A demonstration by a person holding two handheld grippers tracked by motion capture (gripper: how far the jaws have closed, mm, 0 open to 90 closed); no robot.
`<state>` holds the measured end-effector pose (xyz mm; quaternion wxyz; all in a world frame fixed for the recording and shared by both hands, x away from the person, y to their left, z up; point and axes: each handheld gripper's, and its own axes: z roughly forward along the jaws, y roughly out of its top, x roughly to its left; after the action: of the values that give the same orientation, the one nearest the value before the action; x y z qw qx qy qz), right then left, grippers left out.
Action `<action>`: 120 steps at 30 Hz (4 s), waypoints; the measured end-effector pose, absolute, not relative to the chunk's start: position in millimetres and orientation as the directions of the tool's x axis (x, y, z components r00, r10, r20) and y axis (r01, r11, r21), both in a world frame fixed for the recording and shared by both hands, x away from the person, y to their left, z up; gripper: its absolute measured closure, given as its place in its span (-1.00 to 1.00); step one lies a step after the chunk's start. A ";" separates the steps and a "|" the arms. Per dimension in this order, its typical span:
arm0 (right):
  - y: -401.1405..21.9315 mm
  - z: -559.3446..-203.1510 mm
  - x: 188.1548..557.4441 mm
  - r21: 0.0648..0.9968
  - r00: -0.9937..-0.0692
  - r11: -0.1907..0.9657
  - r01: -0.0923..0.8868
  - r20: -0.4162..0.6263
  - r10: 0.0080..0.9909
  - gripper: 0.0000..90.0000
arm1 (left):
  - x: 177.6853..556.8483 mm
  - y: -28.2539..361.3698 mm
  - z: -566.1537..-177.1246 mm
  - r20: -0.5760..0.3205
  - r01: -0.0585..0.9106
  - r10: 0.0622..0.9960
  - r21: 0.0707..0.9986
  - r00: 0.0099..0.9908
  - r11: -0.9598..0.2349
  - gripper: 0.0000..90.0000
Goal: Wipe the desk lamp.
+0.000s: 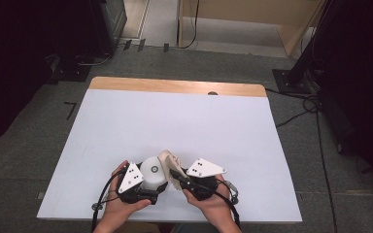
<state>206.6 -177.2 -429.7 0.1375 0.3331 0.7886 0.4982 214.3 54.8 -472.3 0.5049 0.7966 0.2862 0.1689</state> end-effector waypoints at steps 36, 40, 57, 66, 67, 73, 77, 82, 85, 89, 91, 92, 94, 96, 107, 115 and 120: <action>-171.5 -481.1 217.5 0.757 -0.690 0.326 0.566 0.219 0.690 0.83 | 216.3 55.8 -473.2 -0.028 0.285 0.614 0.901 0.789 -0.326 -0.83; -176.7 -460.0 213.3 0.826 -0.697 0.247 0.507 0.224 0.681 0.83 | 216.5 55.8 -473.5 -0.031 0.286 0.613 0.902 0.789 -0.323 -0.83; -173.6 -483.0 216.9 0.746 -0.695 0.327 0.580 0.244 0.677 0.82 | 218.7 55.8 -472.8 -0.033 0.285 0.601 0.900 0.798 -0.330 -0.84; -183.4 -486.1 220.2 0.744 -0.667 0.287 0.603 0.273 0.694 0.79 | 217.7 56.0 -464.1 -0.047 0.299 0.621 0.903 0.782 -0.309 -0.97; -185.9 -486.1 220.7 0.748 -0.664 0.281 0.602 0.273 0.696 0.79 | 216.1 56.2 -461.8 -0.039 0.295 0.628 0.905 0.777 -0.308 -0.97; -193.9 -483.6 222.2 0.760 -0.649 0.262 0.595 0.262 0.714 0.77 | 208.5 47.8 -455.8 -0.015 0.336 0.693 0.882 0.721 -0.330 -0.97; -196.3 -480.5 220.9 0.769 -0.635 0.237 0.594 0.267 0.725 0.75 | 200.5 35.7 -453.5 0.024 0.368 0.739 0.856 0.673 -0.364 -0.97; -193.9 -480.6 220.3 0.769 -0.643 0.251 0.588 0.256 0.721 0.75 | 202.6 40.0 -450.9 -0.001 0.394 0.749 0.851 0.663 -0.348 -0.82; -191.1 -480.2 220.6 0.769 -0.657 0.260 0.584 0.259 0.708 0.74 | 205.9 45.9 -452.3 -0.010 0.370 0.709 0.859 0.705 -0.355 -0.82; -186.1 -476.3 218.3 0.770 -0.689 0.289 0.569 0.254 0.679 0.75 | 213.6 55.7 -454.1 -0.008 0.314 0.619 0.867 0.786 -0.387 -0.82; -184.6 -471.7 216.2 0.775 -0.702 0.292 0.561 0.259 0.663 0.77 | 218.1 59.2 -454.3 -0.015 0.302 0.587 0.868 0.810 -0.394 -0.81; -184.1 -469.7 215.6 0.779 -0.707 0.290 0.556 0.260 0.657 0.78 | 220.7 60.8 -453.9 -0.015 0.293 0.562 0.865 0.827 -0.407 -0.81; -183.8 -463.3 213.3 0.787 -0.714 0.282 0.548 0.266 0.648 0.79 | 224.4 62.4 -452.3 -0.005 0.270 0.516 0.857 0.857 -0.439 -0.81; -184.1 -454.2 209.8 0.815 -0.724 0.269 0.514 0.244 0.645 0.81 | 226.8 63.0 -454.8 -0.001 0.238 0.475 0.867 0.880 -0.439 -0.82; -186.0 -444.1 201.0 0.886 -0.733 0.222 0.407 0.171 0.659 0.80 | 227.5 59.7 -457.0 -0.003 0.230 0.474 0.876 0.881 -0.423 -0.82; -179.9 -479.7 202.9 0.811 -0.696 0.291 0.508 0.187 0.693 0.81 | 220.5 54.2 -458.8 -0.005 0.254 0.533 0.883 0.846 -0.395 -0.82; -178.7 -488.0 207.1 0.760 -0.676 0.302 0.575 0.233 0.700 0.83 | 220.5 54.7 -459.1 -0.007 0.257 0.534 0.882 0.845 -0.394 -0.82</action>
<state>207.1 -178.7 -488.0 0.0712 0.3964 0.8037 0.4380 220.5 54.7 -459.1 0.4951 0.8231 0.2402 0.1403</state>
